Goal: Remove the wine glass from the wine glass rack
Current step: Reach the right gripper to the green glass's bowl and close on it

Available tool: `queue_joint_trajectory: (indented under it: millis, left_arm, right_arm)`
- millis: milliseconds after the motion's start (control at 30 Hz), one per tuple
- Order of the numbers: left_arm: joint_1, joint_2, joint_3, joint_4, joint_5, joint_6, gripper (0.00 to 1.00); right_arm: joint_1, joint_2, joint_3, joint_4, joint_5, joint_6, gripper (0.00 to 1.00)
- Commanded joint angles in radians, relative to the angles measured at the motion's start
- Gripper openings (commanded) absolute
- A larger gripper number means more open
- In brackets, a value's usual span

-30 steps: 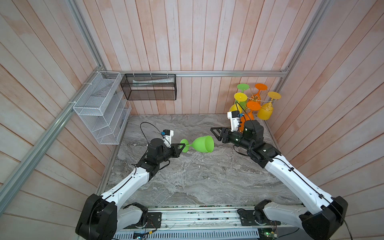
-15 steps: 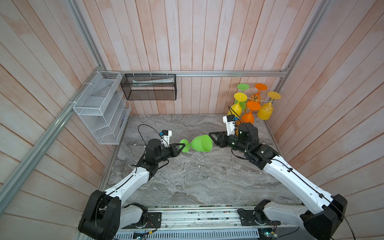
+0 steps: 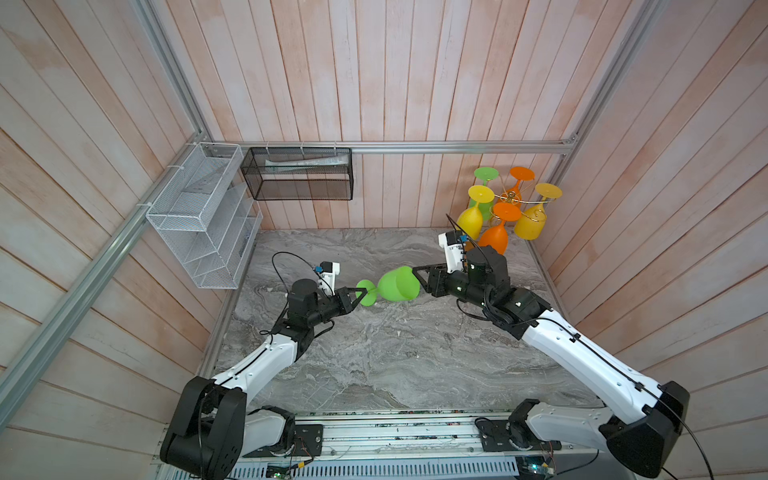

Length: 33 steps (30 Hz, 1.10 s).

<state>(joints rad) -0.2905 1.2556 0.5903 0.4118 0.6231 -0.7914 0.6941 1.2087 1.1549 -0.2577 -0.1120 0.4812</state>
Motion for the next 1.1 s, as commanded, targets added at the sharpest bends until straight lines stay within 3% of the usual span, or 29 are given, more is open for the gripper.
queue_joint_trajectory:
  millis: [0, 333, 833, 1000, 1067]
  left_arm:
    - [0.026, 0.007, -0.023, 0.094, 0.007, -0.051, 0.00]
    - [0.055, 0.004, -0.050, 0.127, 0.022, -0.065, 0.00]
    - [0.059, -0.045, -0.104, 0.150, 0.009, -0.048, 0.00]
    - [0.060, -0.062, -0.130, 0.191, 0.012, -0.042, 0.00]
    - [0.062, -0.067, -0.140, 0.201, 0.013, -0.039, 0.00]
  right_arm:
    - [0.015, -0.016, -0.001, -0.056, -0.021, -0.017, 0.48]
    - [0.038, 0.022, -0.005, -0.045, -0.064, -0.023, 0.48]
    - [0.064, 0.169, 0.125, -0.071, -0.052, -0.023, 0.47]
    - [0.065, 0.218, 0.151, -0.057, -0.052, -0.009, 0.40]
    - [0.066, 0.235, 0.171, -0.057, -0.059, -0.006, 0.32]
